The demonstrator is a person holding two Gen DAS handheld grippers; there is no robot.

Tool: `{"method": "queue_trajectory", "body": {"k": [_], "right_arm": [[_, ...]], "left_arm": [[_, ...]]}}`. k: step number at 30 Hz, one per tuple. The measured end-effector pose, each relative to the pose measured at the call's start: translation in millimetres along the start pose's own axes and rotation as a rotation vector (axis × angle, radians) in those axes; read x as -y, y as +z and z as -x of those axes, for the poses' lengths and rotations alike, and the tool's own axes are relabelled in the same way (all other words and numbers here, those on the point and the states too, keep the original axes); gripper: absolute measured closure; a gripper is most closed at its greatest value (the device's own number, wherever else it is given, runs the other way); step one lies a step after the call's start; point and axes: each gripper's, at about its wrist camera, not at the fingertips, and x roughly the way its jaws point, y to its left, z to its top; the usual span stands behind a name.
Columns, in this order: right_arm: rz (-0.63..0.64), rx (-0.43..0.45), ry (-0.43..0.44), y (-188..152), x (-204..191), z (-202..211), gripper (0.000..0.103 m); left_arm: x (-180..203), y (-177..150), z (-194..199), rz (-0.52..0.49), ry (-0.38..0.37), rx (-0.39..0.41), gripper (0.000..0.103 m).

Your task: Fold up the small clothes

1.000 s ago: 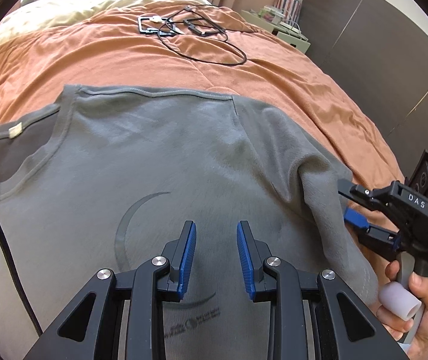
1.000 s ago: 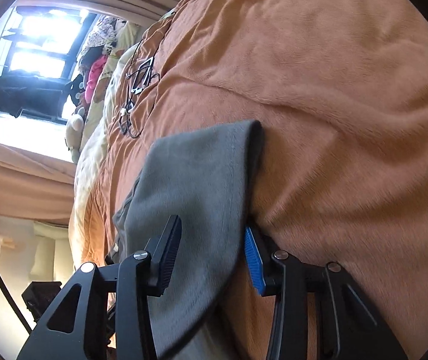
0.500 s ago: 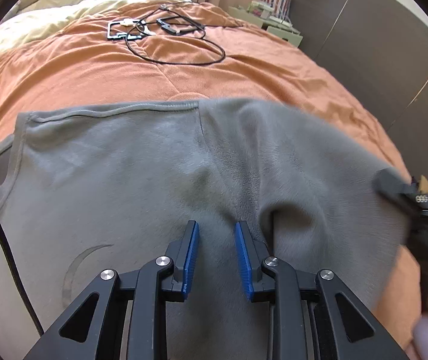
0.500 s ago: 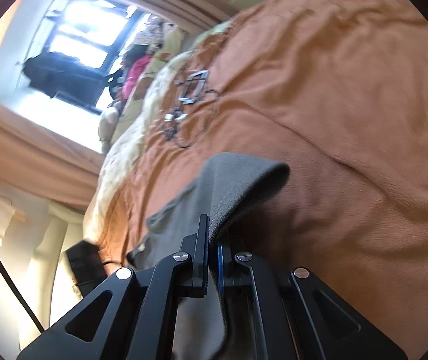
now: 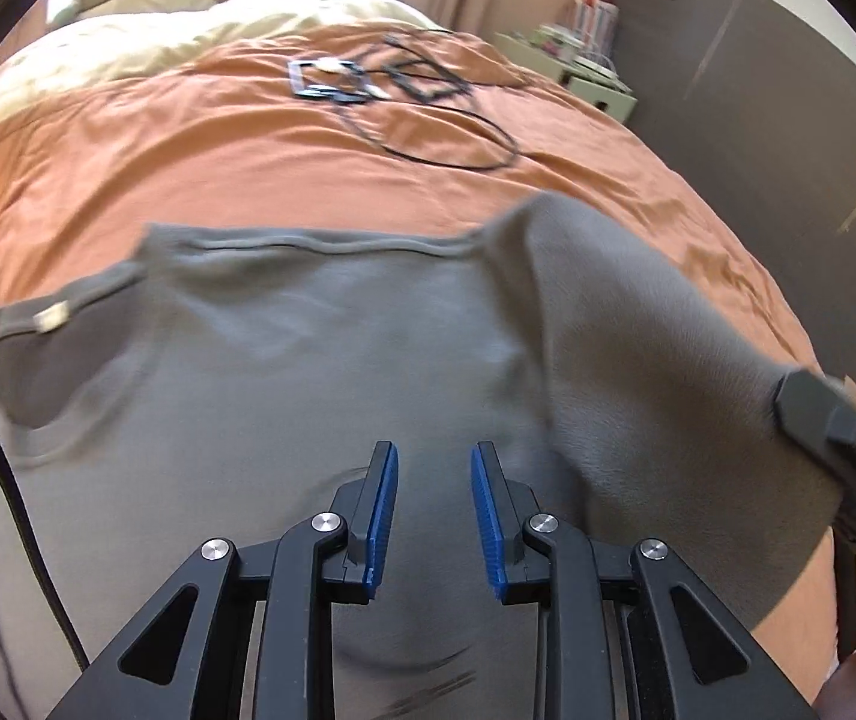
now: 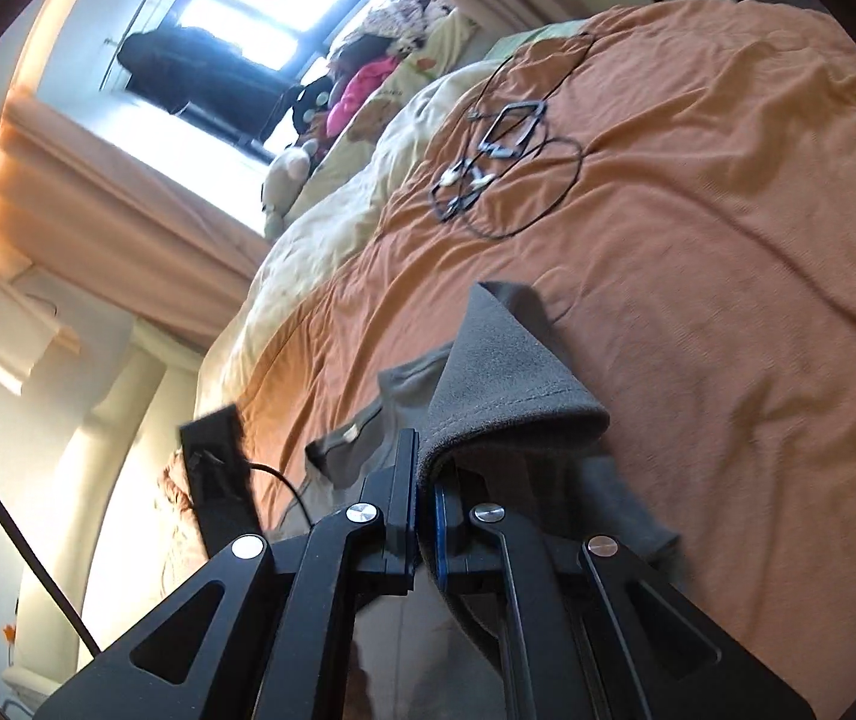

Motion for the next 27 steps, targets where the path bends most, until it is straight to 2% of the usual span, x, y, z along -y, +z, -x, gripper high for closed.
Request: {"method": "queue_trajectory", "body": {"k": [8,11,12,13,14,15,16,18,23,25,27], "right_arm": [[0.089,-0.092,-0.013,-5,-26,-48,0.102],[0.149,-0.167,-0.029,-11,-38,-65,0.101],[0.148,-0.182,-0.031,-10,-38,-68,0.096],[0.147,-0.178,-0.031,-8,-38,-67,0.082],[0.147,-0.166,-0.042,-4,-37,-65,0.073],[0.142,-0.147,-0.058,-2,-34,-59,0.053],[0.136,-0.126,-0.070,2,-31,-54,0.043],[0.126,-0.105,-0.085,7,-24,-47,0.043],[0.104,-0.093,-0.073,20,-12,-39,0.043],[0.085,-0.076,-0.097,23,-4,-35,0.043],[0.085,-0.064,-0.166,19,5,-27,0.043]], "left_arm": [[-50,-5,28,0.061,0.066,0.007,0.076],[-63,-6,33,0.090,0.079,-0.001,0.072],[-66,-6,34,0.103,0.082,-0.004,0.066],[-69,-6,35,0.115,0.082,-0.003,0.063],[-71,-6,35,0.123,0.079,0.001,0.054],[-72,-6,36,0.131,0.076,0.007,0.046],[-74,-8,38,0.135,0.074,0.012,0.043],[-75,-8,36,0.140,0.066,0.018,0.039],[-69,-12,30,0.140,0.011,0.010,0.039],[-61,-16,28,0.119,-0.027,0.012,0.039],[-51,-18,25,0.094,-0.049,0.003,0.039]]}}
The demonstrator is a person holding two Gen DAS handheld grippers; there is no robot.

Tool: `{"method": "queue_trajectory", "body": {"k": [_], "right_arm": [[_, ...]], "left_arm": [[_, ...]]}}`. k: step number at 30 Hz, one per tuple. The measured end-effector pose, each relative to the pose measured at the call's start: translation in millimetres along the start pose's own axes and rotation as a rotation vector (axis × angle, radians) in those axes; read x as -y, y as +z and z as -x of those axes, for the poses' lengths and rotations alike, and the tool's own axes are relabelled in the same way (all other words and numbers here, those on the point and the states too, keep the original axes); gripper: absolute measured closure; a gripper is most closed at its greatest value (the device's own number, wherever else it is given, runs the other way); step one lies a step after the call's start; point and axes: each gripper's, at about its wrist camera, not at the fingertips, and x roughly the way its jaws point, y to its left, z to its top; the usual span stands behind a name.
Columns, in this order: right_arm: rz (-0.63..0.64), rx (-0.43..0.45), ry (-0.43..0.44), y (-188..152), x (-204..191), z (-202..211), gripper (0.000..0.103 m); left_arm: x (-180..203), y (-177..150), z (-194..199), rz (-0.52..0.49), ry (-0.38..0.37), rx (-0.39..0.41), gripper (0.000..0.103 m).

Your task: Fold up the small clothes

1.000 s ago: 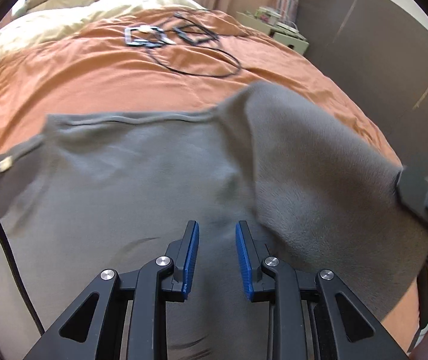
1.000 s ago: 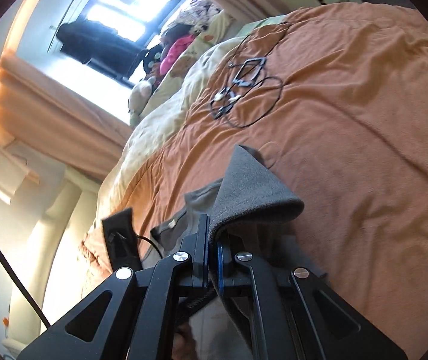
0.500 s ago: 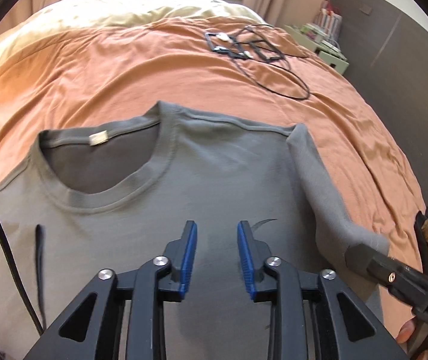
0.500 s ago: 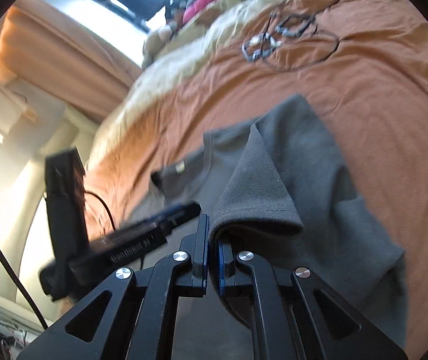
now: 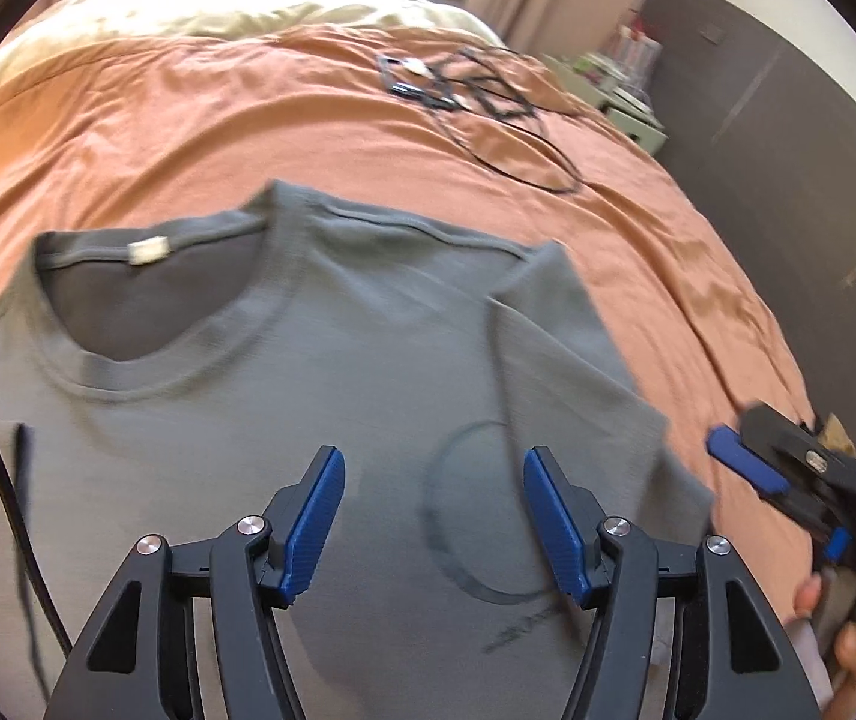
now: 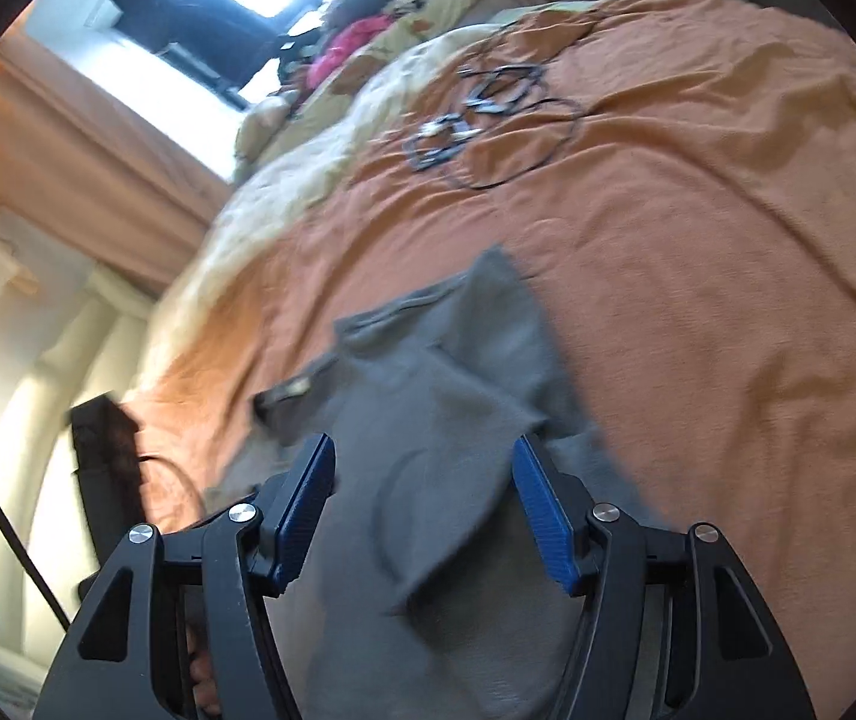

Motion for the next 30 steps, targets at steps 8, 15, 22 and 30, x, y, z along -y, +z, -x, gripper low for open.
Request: {"method": "queue_trajectory", "body": {"k": [8,15,22,30], "right_arm": [[-0.084,-0.009,-0.113,-5,25,8,0.054],[-0.121,-0.076,-0.148,-16,34,17,0.075],[-0.108,-0.105,-0.192,-25,33,32,0.078],[-0.120,-0.131,-0.212,-30,32,46,0.079]], "left_arm": [[48,-15,-20,-0.105,-0.048,-0.044,0.039],[83,-36,-42,-0.241,0.037,-0.111,0.038],[77,-36,-40,-0.219,0.156,-0.089,0.088],[42,-30,-18,-0.129,0.170,-0.086,0.096]]}}
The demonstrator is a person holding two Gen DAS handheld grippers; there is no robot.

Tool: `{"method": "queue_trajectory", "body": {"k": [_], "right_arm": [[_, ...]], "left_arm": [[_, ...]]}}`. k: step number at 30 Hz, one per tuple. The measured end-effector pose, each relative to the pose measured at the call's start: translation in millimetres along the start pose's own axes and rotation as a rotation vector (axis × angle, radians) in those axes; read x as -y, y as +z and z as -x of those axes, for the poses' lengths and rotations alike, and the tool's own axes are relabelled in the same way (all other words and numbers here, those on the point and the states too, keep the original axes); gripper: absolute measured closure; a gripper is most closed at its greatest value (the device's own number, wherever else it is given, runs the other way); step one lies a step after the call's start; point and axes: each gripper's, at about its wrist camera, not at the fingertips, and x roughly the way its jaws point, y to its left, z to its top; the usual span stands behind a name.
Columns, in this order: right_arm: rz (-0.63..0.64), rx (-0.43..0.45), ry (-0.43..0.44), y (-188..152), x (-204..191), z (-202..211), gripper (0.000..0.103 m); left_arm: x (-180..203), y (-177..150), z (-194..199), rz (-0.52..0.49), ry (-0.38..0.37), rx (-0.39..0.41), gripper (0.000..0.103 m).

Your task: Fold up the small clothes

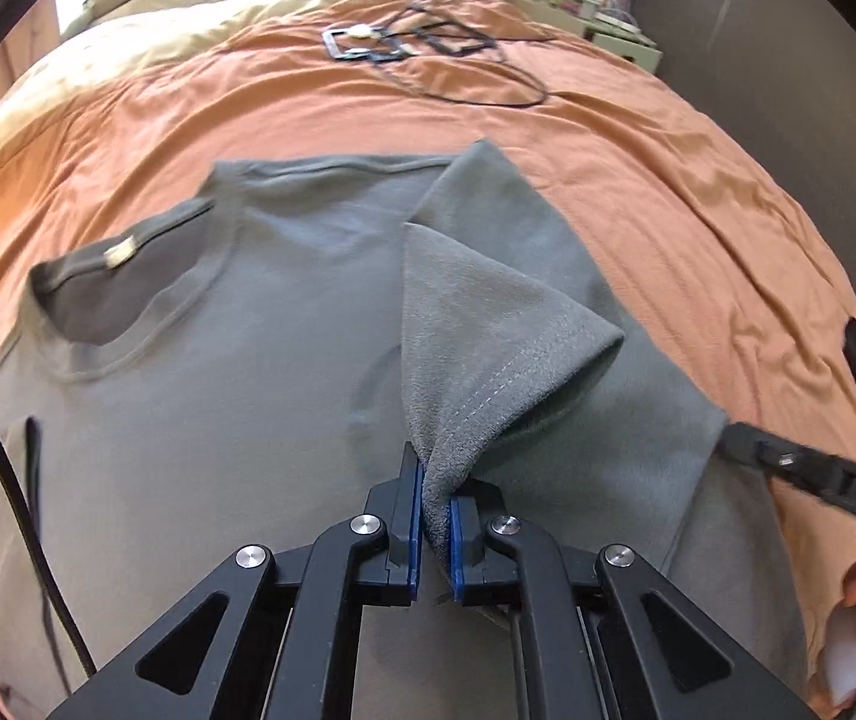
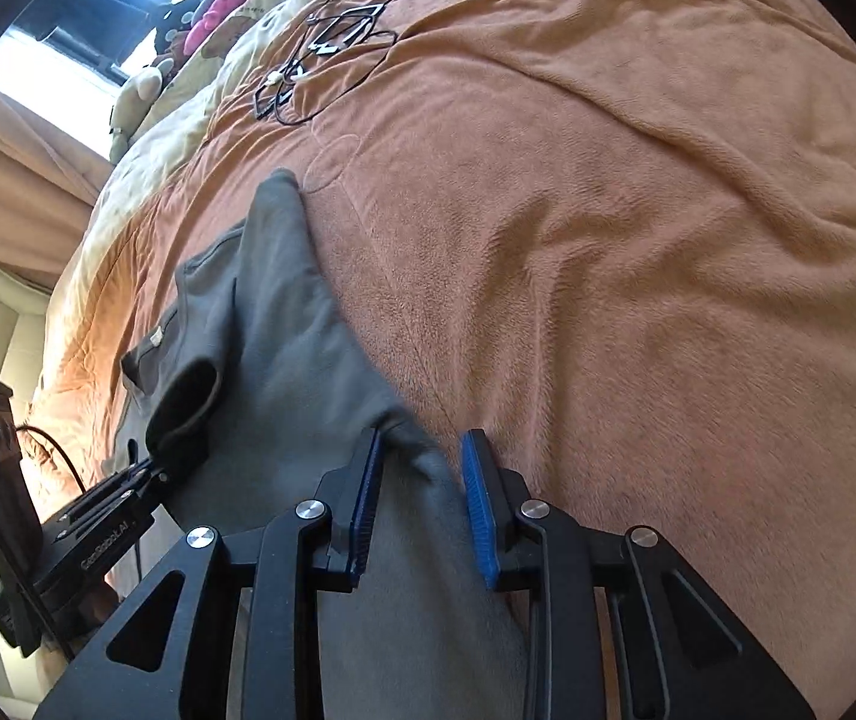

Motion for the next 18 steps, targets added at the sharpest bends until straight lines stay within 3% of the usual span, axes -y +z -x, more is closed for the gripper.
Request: {"method": "queue_trajectory", "body": {"k": [2,5,7,9,12,18], "right_arm": [[-0.004,0.022,0.013,2,-2,6,0.079],[-0.001,0.065,0.054,3,-8,15,0.077],[0.016,0.077,0.053,3,-12,14,0.077],[0.051,0.070,0.042,3,-20,8,0.077],[0.096,0.045,0.024,0,-27,-4,0.077],[0.146,0.014,-0.093,-1,-29,-16,0.077]], "left_arm": [[-8,0,-4,0.033,-0.032,-0.031,0.096],[-20,-1,-5,0.070,-0.002,-0.037,0.093],[-29,-1,-3,0.086,-0.004,-0.024,0.085],[-36,1,-1,0.099,0.012,-0.002,0.067],[-49,5,5,0.138,0.036,0.041,0.057],[-82,3,12,0.299,0.020,0.059,0.055]]}}
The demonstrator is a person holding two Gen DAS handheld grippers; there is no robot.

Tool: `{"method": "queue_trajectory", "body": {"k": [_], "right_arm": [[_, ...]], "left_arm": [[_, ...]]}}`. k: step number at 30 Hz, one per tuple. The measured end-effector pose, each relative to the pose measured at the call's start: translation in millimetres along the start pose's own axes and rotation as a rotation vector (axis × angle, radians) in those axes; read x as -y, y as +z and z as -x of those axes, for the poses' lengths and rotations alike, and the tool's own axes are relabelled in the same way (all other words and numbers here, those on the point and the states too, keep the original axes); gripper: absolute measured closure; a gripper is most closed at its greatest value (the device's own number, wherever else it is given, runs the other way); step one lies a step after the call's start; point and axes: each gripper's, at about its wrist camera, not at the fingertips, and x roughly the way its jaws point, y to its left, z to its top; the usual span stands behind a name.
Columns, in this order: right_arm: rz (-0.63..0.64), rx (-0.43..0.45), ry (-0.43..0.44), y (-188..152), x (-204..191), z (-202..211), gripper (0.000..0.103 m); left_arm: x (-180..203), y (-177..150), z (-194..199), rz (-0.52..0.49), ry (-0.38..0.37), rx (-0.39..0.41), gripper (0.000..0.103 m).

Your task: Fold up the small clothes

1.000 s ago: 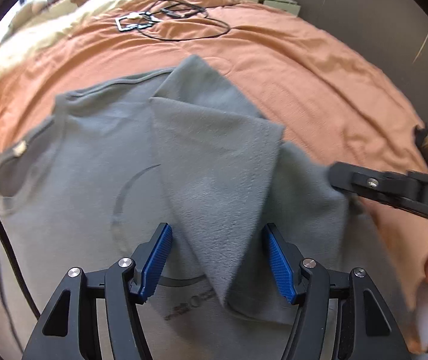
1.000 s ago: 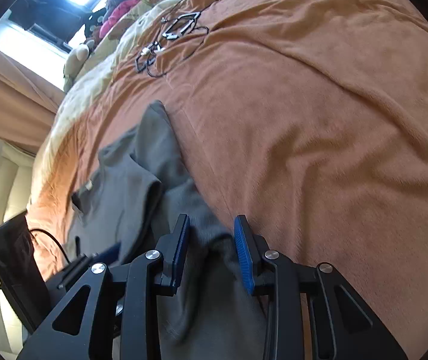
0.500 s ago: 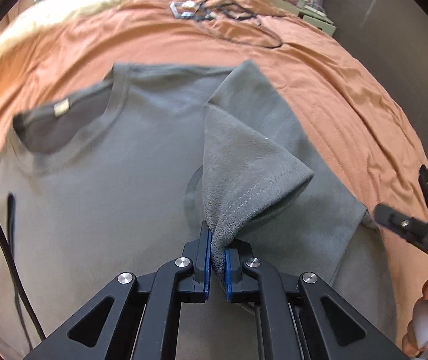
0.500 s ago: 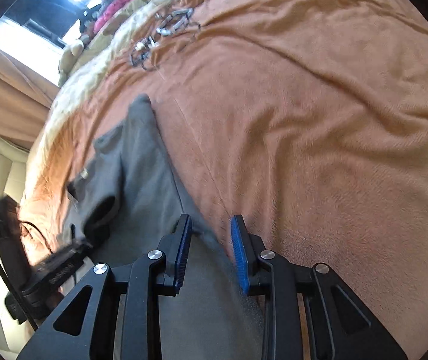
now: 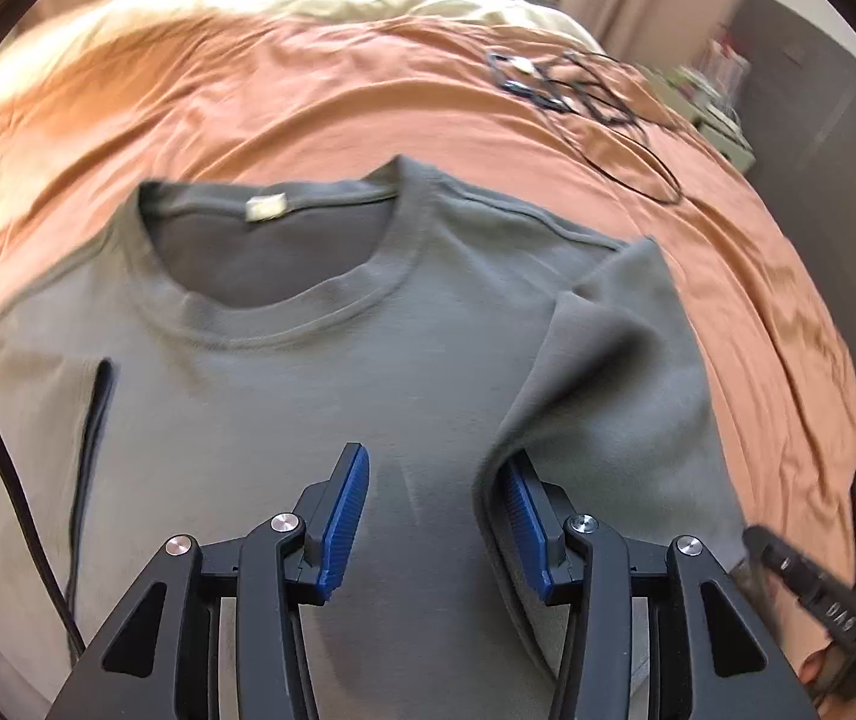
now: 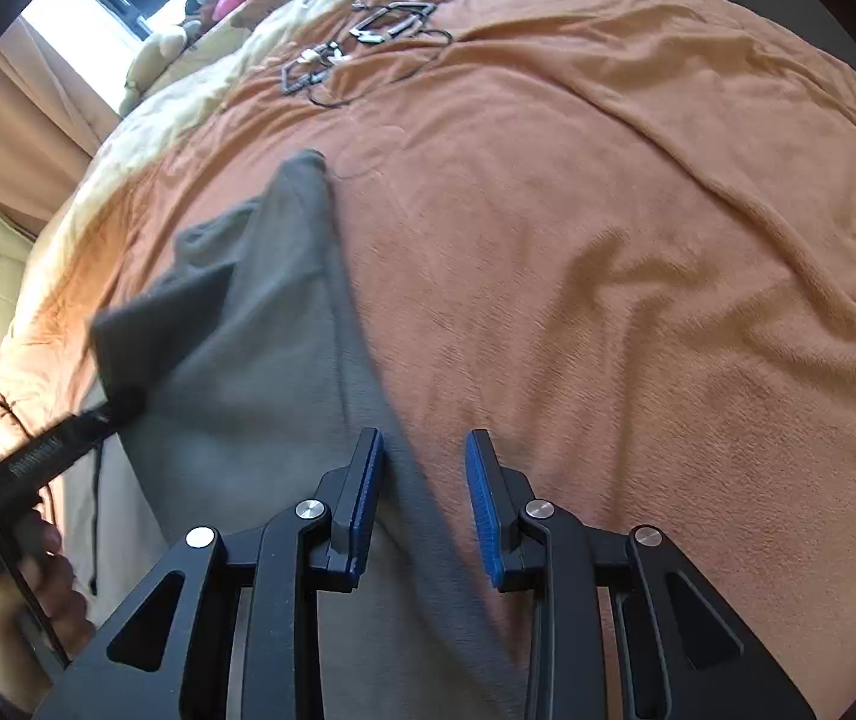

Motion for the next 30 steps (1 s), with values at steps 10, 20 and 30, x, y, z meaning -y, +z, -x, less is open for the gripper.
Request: {"method": "queue_trajectory", "body": {"k": [10,20,30], "right_arm": [[-0.017,0.051,0.015,4,-5,19,0.077],[0.107,0.034,0.026,36,-37,-2,0.073],[0.247,0.031,-0.055,77,-86,-41,0.056]], "left_arm": [[-27,3,9,0.035,0.012,0.003,0.055],[-23,15,-8,-0.097,-0.026,-0.005,0.055],[-30,29,-23,-0.123,-0.047,0.009,0.055]]}}
